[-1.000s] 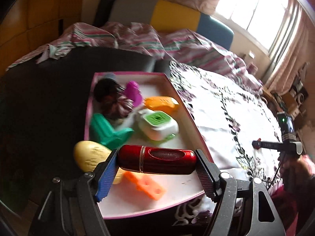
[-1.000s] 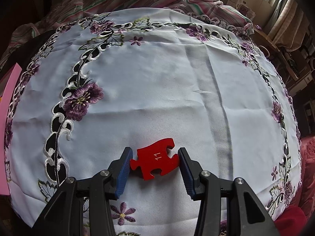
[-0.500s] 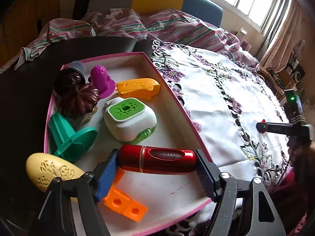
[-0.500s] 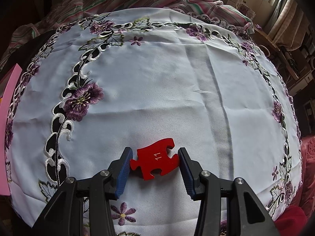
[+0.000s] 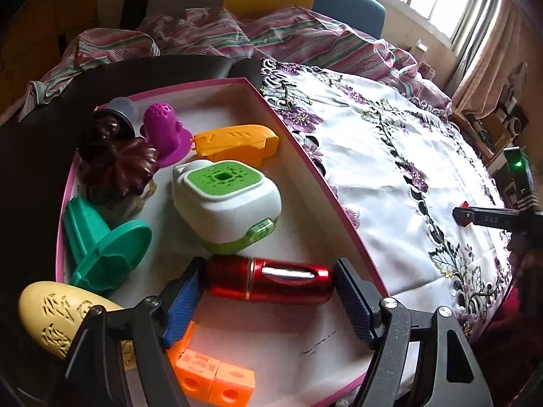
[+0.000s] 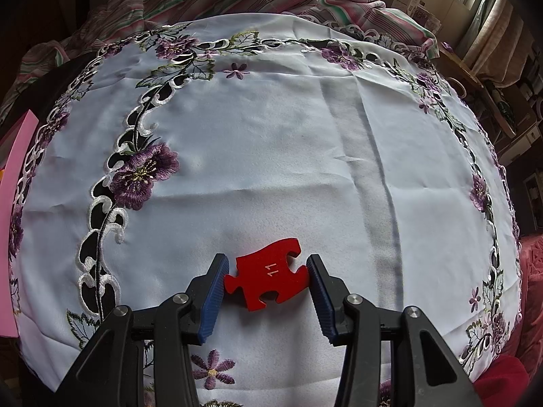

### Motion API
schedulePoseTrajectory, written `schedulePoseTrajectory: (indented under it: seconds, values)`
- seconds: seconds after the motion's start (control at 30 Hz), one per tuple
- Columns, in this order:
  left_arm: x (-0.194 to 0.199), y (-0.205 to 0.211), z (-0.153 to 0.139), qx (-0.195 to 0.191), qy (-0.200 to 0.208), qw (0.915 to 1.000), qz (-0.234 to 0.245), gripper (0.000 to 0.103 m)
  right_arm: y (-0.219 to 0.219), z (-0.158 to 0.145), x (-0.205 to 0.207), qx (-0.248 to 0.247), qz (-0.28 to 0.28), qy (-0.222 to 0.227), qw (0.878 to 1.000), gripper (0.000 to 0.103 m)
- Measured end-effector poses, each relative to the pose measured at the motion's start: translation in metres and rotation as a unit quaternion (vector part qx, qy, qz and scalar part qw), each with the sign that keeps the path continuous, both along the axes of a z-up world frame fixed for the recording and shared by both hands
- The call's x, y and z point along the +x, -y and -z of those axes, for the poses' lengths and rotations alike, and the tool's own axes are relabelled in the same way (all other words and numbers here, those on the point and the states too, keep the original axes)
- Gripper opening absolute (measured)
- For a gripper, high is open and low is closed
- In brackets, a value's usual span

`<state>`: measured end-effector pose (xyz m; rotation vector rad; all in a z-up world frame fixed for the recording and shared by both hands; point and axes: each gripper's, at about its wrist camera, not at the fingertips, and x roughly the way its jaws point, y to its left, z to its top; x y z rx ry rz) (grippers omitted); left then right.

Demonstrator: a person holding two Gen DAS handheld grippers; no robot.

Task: Organize rigid objects
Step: 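Lower the red cylinder into the tray and open the left tool, then withdraw the left tool while the right tool carries the puzzle piece to the tray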

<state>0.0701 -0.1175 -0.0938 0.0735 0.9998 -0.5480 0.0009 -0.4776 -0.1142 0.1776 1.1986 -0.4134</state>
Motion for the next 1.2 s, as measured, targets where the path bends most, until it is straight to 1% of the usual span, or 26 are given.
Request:
schedulePoseTrajectory:
  seconds: [0.3,0.43,0.53,0.7,0.83,1.1,1.2]
  values:
    - [-0.008,-0.012,-0.012,-0.004,0.009,0.9997,-0.020,0.078,0.000,0.000,0.000,-0.001,0.000,0.000,1.000,0.048]
    - [-0.015,-0.019,-0.019,0.006,0.016,0.9993,-0.032,0.078,-0.001,0.000,0.001,-0.002,-0.001,0.000,1.000,0.048]
    - [-0.021,-0.026,-0.026,0.018,0.030,0.9982,-0.048,0.078,-0.002,0.000,0.000,-0.006,-0.002,0.000,1.000,0.048]
    - [-0.033,-0.035,-0.039,0.021,0.057,0.9963,-0.060,0.078,-0.004,-0.001,-0.001,-0.008,-0.004,0.000,1.000,0.048]
    - [-0.039,-0.039,-0.045,0.025,0.070,0.9951,-0.066,0.078,-0.004,-0.001,-0.001,-0.010,-0.007,0.000,1.000,0.048]
    - [-0.042,-0.051,-0.047,0.028,0.069,0.9939,-0.082,0.078,-0.005,-0.002,-0.001,-0.011,-0.007,0.000,1.000,0.048]
    - [-0.043,-0.057,-0.047,0.029,0.070,0.9932,-0.089,0.078,-0.004,-0.002,-0.002,-0.004,-0.006,0.002,1.000,0.048]
